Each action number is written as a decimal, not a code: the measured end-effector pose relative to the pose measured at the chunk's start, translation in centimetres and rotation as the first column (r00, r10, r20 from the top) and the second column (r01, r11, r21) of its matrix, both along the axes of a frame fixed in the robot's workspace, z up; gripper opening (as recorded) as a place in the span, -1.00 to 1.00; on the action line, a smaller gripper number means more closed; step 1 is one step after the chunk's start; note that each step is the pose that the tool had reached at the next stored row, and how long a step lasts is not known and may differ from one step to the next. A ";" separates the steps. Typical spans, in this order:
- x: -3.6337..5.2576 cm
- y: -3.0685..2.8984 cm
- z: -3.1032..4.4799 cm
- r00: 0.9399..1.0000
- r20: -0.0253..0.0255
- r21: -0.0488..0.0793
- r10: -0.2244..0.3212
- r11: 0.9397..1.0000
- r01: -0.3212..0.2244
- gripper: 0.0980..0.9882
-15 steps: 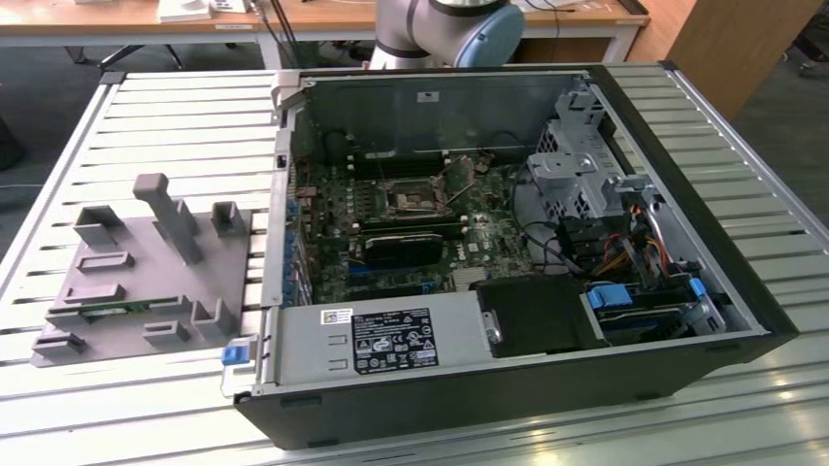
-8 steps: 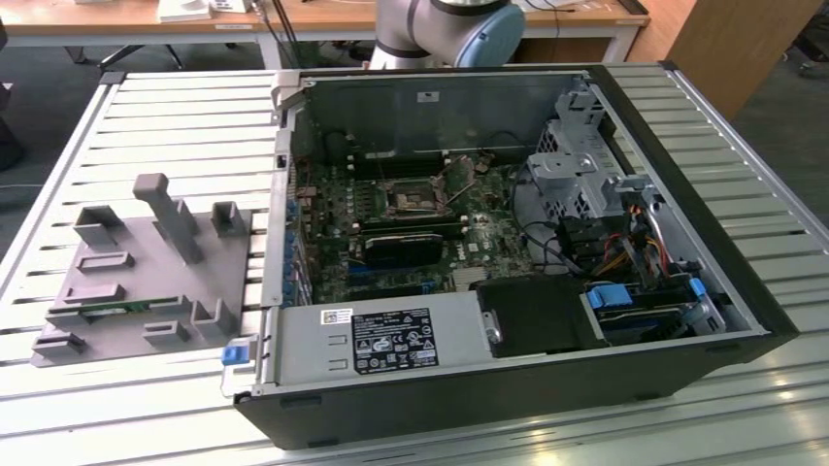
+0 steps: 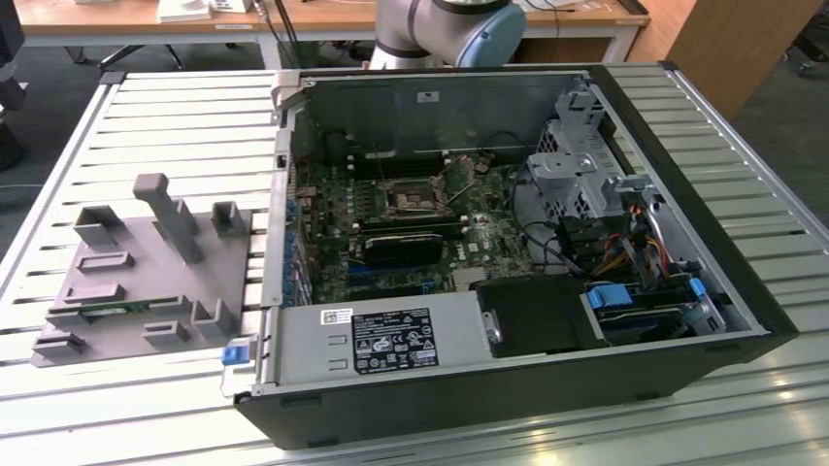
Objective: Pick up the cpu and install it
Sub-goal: 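Pick up the cpu and move it towards the insertion slot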
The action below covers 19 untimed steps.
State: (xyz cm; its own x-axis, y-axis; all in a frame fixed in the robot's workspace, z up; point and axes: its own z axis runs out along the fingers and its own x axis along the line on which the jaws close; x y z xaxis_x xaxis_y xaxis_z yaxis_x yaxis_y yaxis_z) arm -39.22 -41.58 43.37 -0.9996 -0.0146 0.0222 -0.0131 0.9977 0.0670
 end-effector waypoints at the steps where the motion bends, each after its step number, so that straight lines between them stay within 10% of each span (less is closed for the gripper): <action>1: 0.12 0.00 0.00 1.000 0.000 0.000 0.000 1.000 0.000 -0.02; 19: 3.01 0.00 0.00 1.000 0.000 0.000 0.000 1.000 0.000 -0.02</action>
State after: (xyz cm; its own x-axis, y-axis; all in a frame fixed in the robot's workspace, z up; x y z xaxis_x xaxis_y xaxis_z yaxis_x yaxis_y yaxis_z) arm -36.21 -41.58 43.37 -0.9996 -0.0146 0.0222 -0.0131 0.9977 0.0671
